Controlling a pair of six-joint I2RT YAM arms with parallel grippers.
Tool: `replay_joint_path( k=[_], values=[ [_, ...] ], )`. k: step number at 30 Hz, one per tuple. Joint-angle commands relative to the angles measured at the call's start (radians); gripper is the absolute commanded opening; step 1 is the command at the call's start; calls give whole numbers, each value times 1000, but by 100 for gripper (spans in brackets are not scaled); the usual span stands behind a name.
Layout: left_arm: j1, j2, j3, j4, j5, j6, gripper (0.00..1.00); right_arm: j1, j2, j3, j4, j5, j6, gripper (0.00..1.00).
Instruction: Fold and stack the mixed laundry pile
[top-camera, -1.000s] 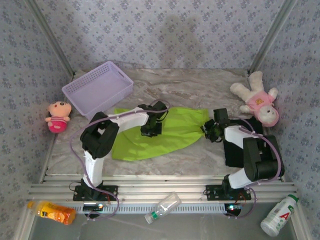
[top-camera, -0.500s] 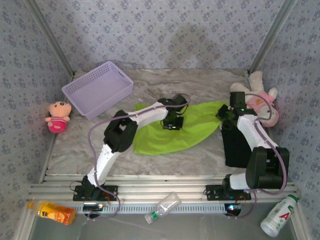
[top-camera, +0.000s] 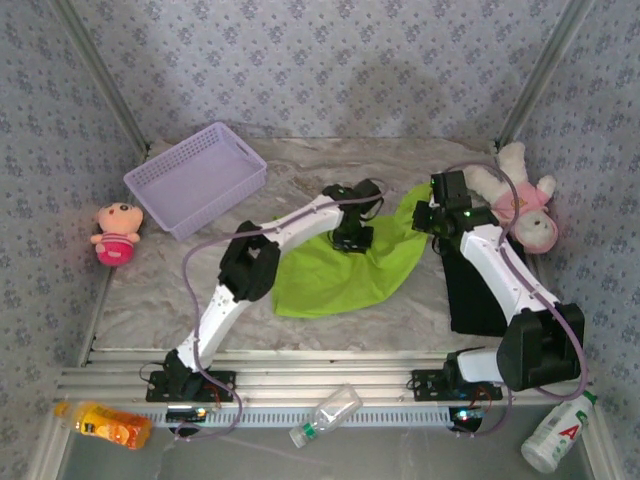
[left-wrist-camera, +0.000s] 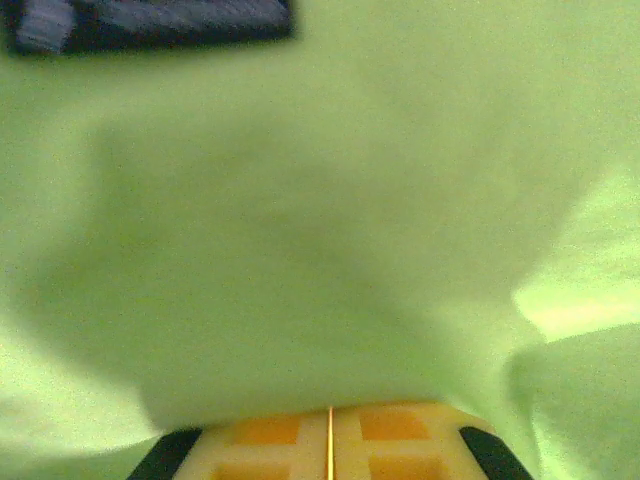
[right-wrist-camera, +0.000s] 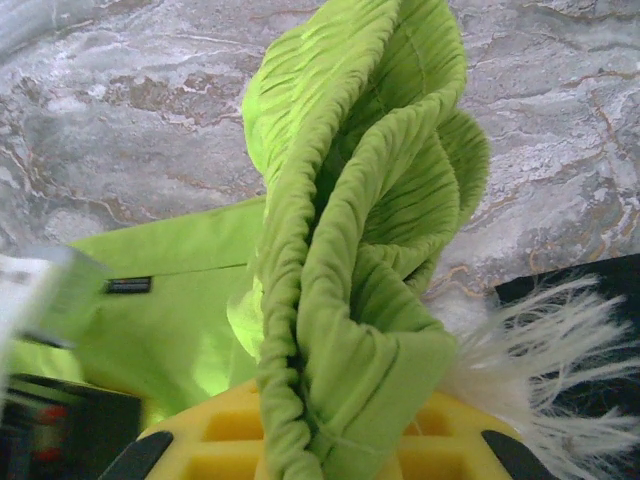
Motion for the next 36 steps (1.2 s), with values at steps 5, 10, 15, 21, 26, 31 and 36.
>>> replay_joint_path(
  k=[5, 10, 15, 21, 26, 31, 36],
  values=[
    [100, -448, -426, 9, -58, 21, 15, 31, -54, -3, -18, 87, -93, 0],
    [158, -661, -829, 83, -94, -34, 13, 39, -69, -13, -9, 114, -114, 0],
    [166, -739, -1051, 213, -104, -93, 12, 74, -90, -13, 6, 136, -150, 0],
    [162, -693, -1092, 317, -102, -127, 11, 176, -111, -28, 41, 183, -176, 0],
    [157, -653, -1088, 325, -96, -120, 9, 308, -127, -32, 63, 227, -180, 0],
    [153, -648, -1103, 333, -93, -121, 8, 502, -121, -39, 86, 317, -211, 0],
    [151, -649, -1115, 337, -96, -123, 7, 662, -64, -28, 79, 374, -237, 0]
  ],
)
